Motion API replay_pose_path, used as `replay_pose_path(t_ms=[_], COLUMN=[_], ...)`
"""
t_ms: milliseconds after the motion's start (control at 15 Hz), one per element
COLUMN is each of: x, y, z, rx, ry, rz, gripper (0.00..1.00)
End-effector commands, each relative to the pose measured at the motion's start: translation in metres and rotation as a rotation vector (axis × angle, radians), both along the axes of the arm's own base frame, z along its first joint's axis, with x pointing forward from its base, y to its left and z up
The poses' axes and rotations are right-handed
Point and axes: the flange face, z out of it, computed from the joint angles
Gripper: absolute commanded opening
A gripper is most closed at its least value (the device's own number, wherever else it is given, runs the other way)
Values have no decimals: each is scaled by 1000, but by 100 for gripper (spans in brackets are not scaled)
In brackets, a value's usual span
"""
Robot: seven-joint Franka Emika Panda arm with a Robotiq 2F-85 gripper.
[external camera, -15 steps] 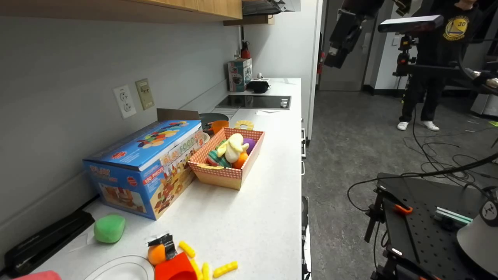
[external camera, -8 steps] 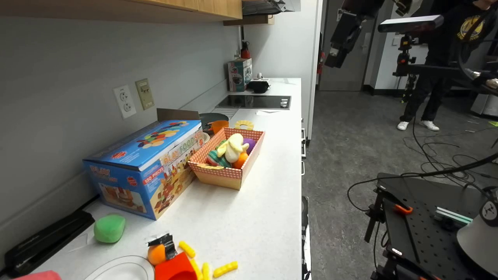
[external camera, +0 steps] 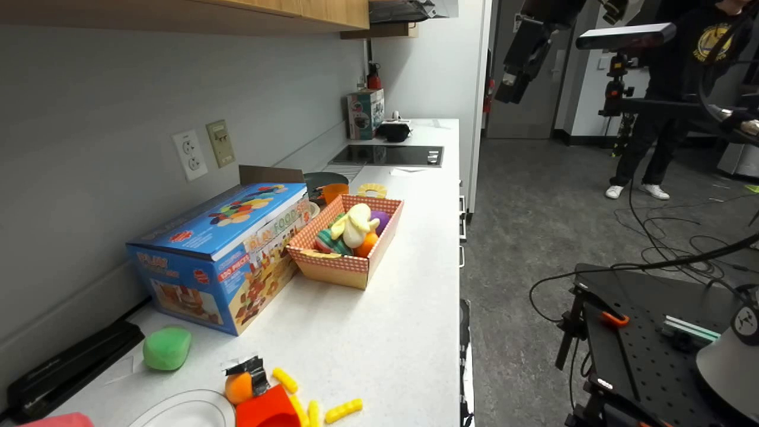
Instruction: Open the right upper cabinet door.
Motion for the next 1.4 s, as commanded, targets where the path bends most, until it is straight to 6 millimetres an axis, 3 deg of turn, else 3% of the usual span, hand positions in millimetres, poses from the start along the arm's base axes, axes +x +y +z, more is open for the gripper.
replay_pose_path(t_ms=[0,1333], x=[0,3], y=[1,1], z=[0,4], rx=[27,-6], ry=[3,-34], rz=[-8,40], gripper=[100,100])
